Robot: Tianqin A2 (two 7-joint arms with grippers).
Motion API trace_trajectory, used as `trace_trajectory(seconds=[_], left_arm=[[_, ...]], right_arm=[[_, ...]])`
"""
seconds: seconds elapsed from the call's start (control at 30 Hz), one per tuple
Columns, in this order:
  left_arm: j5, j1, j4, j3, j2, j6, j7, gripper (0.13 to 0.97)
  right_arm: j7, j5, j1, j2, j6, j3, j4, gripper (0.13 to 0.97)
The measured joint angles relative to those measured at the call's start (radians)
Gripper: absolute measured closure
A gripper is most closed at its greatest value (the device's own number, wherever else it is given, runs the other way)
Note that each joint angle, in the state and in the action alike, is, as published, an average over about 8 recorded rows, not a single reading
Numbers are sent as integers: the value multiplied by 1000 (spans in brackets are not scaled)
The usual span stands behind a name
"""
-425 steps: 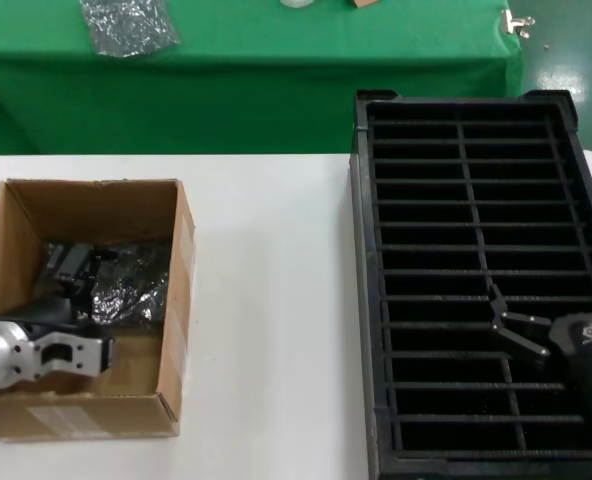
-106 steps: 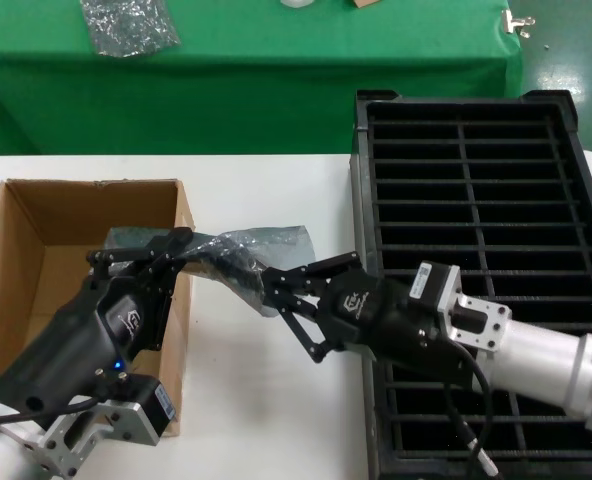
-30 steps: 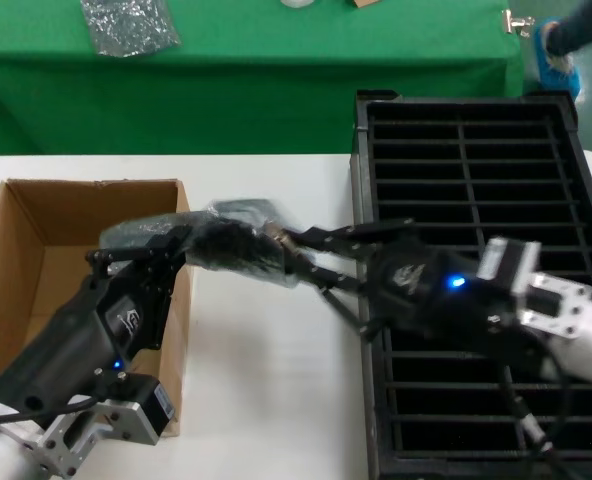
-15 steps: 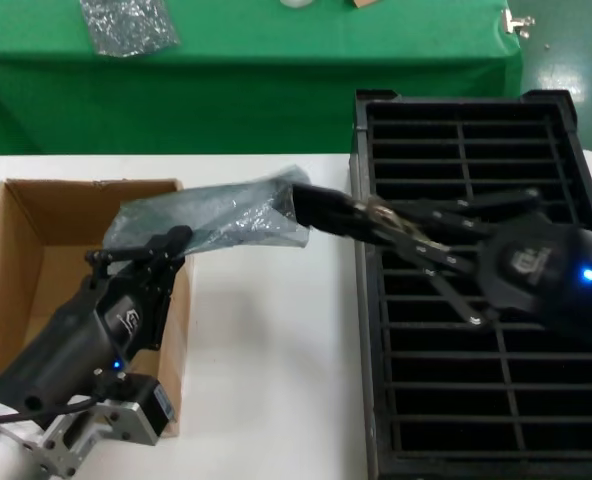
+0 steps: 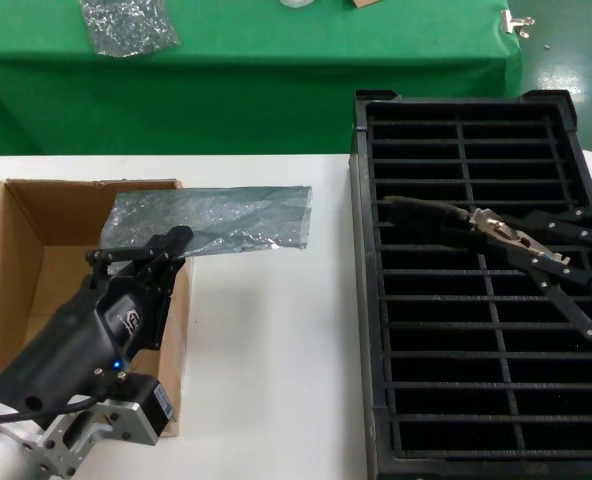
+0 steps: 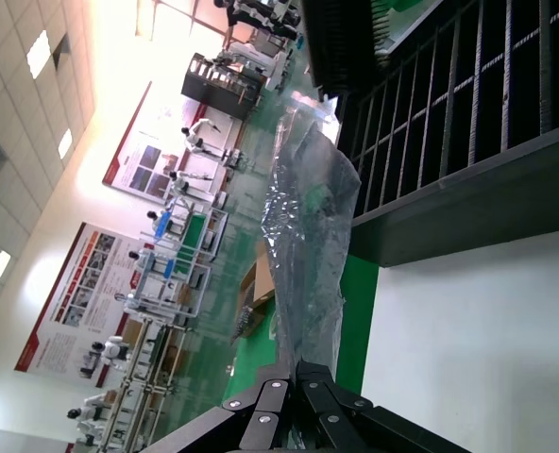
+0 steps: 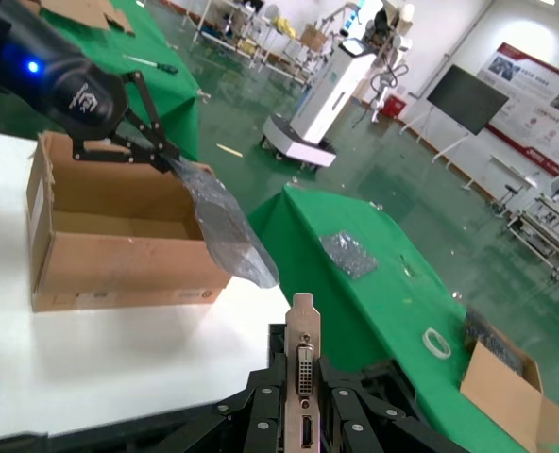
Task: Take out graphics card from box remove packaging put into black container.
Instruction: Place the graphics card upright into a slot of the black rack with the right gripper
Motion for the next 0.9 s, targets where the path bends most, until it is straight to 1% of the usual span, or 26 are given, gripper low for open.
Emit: trace_trajectory(seconds=[0.17, 0.6, 0.73, 0.9], left_arm=[[0, 0, 0, 0, 0, 0, 0, 958], [0, 0, 0, 0, 0, 0, 0, 958], [0, 0, 0, 0, 0, 0, 0, 958], [0, 0, 0, 0, 0, 0, 0, 958]], right_arm=[[4, -1, -24, 13, 1, 22, 1, 906], [2, -1, -23, 13, -1, 18, 1, 906], [-29, -14, 47, 6, -35, -44, 2, 906], [-94, -43, 195, 5, -137, -161, 2, 906]])
